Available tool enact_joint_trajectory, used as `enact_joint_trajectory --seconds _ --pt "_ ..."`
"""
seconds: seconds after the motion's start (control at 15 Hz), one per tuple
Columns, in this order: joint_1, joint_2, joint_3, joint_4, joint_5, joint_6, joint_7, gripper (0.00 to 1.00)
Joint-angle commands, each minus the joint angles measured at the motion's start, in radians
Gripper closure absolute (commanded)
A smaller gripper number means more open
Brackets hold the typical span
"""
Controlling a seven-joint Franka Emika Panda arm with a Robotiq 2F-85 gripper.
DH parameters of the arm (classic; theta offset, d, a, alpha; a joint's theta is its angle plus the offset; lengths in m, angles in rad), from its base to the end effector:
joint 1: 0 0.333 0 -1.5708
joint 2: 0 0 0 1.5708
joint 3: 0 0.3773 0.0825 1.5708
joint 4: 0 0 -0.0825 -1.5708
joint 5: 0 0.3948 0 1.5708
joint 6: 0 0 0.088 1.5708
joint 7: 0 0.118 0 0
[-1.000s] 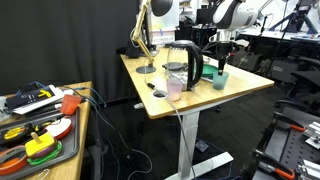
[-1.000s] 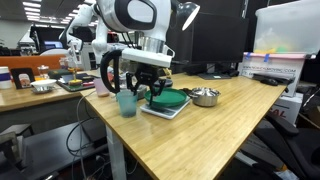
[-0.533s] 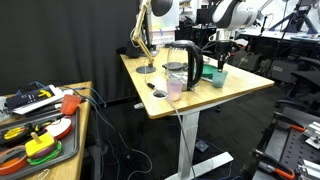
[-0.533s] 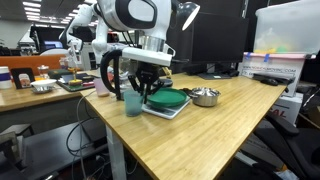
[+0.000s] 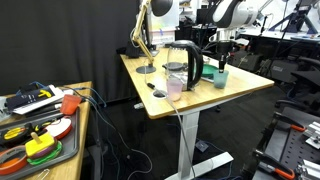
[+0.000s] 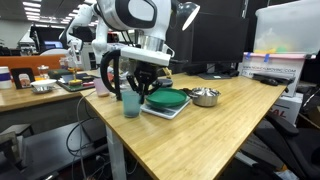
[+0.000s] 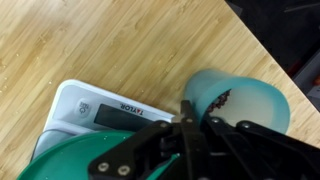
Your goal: Move the blue cup to the right
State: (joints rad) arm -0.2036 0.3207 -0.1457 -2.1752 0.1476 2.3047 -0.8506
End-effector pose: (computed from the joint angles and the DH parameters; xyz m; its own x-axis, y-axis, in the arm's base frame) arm 0.5328 -0.1883 0.2687 0.9162 0.3905 -0.0904 0.3723 -0.9126 -0.1690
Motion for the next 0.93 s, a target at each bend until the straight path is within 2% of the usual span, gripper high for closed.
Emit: enact_joint_trajectory --seconds 0.0,0.27,0.53,0.73,0.87 --pt "-0.033 -0.058 0.025 -0.066 0.013 0.025 -0.001 0.99" --pt "-0.073 -0.177 0.029 -0.199 0.166 0.155 -0.055 0.99" --pt "-0.086 -0.345 -0.019 -0.327 0.304 0.268 -0.100 0.99" --pt "-0.079 -0.461 -0.086 -0.388 0.277 0.324 -0.017 0.99" --pt "-0.090 -0.507 -0.118 -0.403 0.208 0.358 0.129 0.99"
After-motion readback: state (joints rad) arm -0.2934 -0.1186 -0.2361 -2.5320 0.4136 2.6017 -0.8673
